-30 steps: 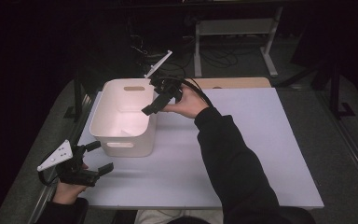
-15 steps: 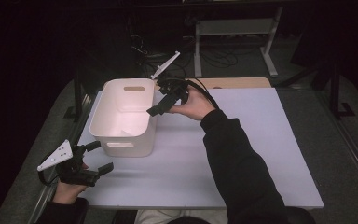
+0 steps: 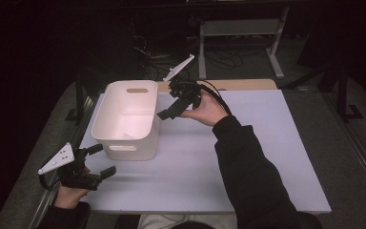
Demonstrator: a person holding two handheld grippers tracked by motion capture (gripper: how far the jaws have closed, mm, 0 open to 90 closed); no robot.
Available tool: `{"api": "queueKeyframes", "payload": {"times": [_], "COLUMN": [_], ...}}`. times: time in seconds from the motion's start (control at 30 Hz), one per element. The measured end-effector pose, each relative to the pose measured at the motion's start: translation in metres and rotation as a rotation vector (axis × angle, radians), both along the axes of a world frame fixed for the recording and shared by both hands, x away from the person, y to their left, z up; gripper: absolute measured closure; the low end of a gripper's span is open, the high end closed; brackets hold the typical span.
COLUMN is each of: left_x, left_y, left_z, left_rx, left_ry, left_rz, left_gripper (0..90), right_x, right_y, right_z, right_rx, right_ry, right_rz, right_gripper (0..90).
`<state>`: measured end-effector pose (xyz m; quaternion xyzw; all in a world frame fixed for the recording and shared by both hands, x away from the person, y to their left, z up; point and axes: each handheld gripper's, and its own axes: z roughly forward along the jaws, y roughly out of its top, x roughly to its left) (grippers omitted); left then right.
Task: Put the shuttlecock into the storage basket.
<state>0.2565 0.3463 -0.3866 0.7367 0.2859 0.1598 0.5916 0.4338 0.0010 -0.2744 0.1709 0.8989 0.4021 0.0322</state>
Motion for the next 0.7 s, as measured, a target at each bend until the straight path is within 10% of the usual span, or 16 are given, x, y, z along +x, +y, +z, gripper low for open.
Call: {"api": "queueKeyframes", "payload": {"times": [0.7], "left_x": [0.001], "left_y": [0.0], "left_z": [0.0], "left_rx": [0.001], "left_ry": [0.001], "left_rz": [0.002], "left_gripper": [0.0], "right_x": [-0.008], "right_y": [-0.045], "right_z": [-0.011], "right_rx": [0.038], "right_ry": [0.013], "right_rz": [-0.059], "right_gripper": [0.0]}}
